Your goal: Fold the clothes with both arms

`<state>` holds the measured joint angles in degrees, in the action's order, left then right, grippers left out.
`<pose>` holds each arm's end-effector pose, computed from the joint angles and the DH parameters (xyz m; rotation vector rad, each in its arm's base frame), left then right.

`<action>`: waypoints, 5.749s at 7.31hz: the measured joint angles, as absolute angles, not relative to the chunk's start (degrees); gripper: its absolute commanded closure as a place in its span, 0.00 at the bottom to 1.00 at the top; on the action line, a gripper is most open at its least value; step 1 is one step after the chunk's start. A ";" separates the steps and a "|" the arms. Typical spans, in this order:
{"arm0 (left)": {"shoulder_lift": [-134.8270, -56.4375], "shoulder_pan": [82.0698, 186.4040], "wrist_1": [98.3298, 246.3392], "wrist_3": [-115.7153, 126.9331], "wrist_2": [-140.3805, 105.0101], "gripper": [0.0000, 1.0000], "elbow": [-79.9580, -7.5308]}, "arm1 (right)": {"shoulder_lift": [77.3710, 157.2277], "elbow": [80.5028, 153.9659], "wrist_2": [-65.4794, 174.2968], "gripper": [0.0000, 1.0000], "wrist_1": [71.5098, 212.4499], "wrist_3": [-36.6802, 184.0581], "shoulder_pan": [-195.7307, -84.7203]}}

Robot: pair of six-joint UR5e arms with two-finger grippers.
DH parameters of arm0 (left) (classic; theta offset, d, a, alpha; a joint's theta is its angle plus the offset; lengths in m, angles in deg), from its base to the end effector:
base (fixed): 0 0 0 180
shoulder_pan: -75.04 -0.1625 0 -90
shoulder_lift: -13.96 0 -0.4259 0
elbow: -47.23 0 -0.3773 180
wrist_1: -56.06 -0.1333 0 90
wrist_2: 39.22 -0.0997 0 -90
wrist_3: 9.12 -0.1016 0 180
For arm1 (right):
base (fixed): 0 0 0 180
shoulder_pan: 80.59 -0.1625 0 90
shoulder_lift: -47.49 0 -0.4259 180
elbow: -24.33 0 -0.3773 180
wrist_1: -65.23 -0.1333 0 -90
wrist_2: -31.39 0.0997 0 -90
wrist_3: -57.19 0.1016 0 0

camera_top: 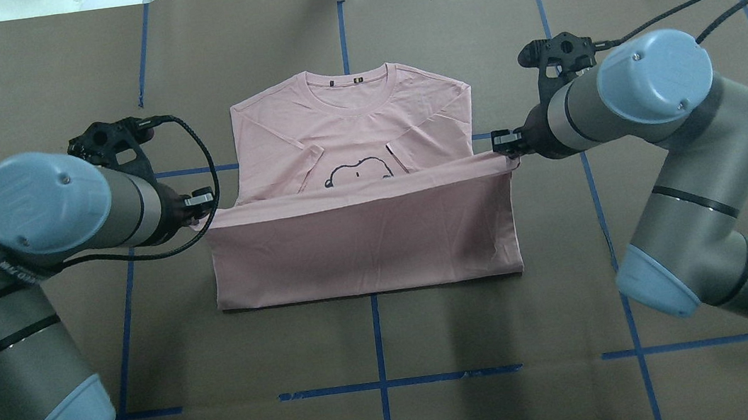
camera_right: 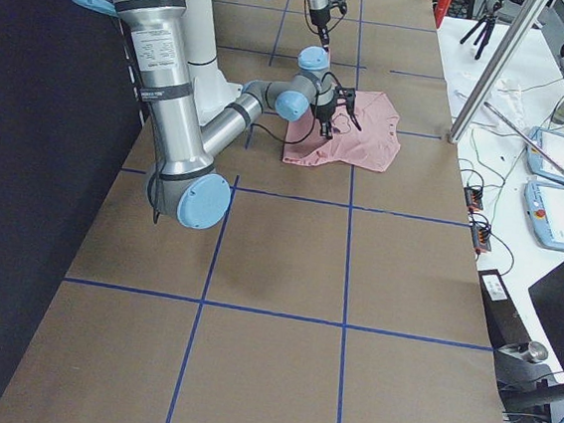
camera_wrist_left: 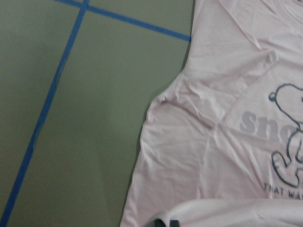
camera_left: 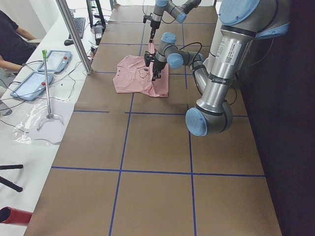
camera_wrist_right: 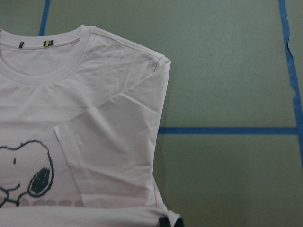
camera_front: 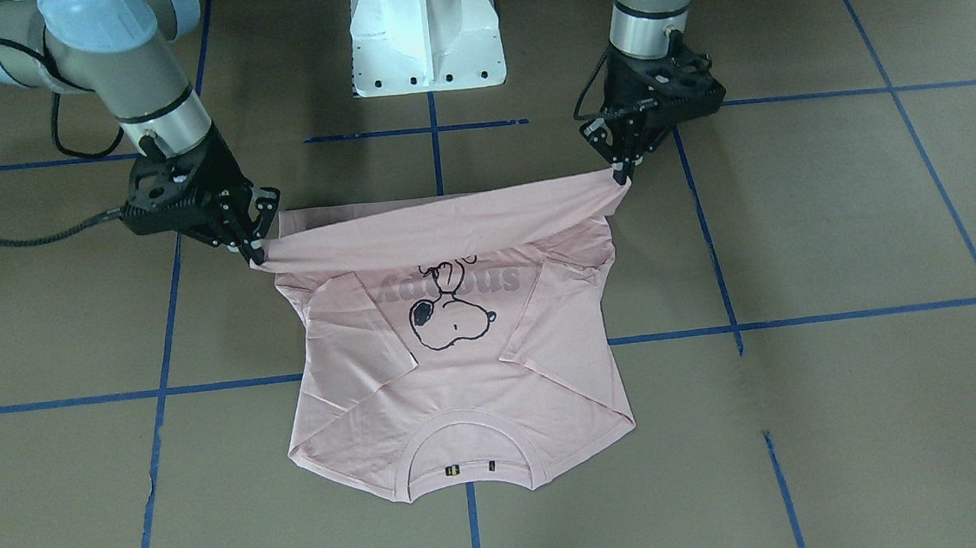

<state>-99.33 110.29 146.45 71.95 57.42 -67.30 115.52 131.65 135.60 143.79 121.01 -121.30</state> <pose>0.3900 -0.4244 0.2670 0.2165 0.8251 -0.3827 -0.3771 -0.4674 0.3037 0.2922 -0.8627 0.1261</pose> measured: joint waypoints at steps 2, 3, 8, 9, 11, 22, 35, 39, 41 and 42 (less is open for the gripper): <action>-103.53 115.09 155.38 70.32 58.02 1.00 -55.60 | 108.57 122.21 137.02 1.00 143.64 119.29 -124.95; -105.33 116.91 160.88 69.60 58.08 1.00 -48.97 | 104.89 116.28 137.42 1.00 142.98 118.75 -126.19; -112.08 120.08 172.70 67.05 57.87 1.00 -30.86 | 93.98 91.03 137.56 1.00 128.72 117.91 -129.46; -112.75 120.09 173.74 66.96 57.83 1.00 -29.40 | 93.32 90.33 137.56 1.00 128.40 117.92 -129.51; -113.47 120.06 174.36 66.81 57.81 0.36 -28.71 | 92.91 90.63 137.62 0.72 128.19 118.06 -129.49; -113.06 119.94 168.86 69.65 58.34 0.00 -40.18 | 112.45 119.84 146.09 0.00 141.75 125.74 -122.52; -113.13 118.57 167.31 72.00 58.34 0.00 -43.48 | 113.28 117.22 145.04 1.00 142.31 127.92 -116.30; -113.13 118.61 167.36 71.92 58.34 0.00 -43.54 | 114.18 119.63 145.65 1.00 142.53 127.72 -116.44; -113.13 118.63 167.30 71.91 58.34 0.00 -44.06 | 122.16 129.39 145.65 1.00 142.87 128.40 -113.71; -113.11 118.62 167.29 71.91 58.34 0.00 -44.35 | 127.51 135.38 145.65 1.00 142.94 129.68 -110.23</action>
<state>-113.11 118.62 167.29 71.91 58.34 -44.35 127.51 135.38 145.65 142.94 129.68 -110.23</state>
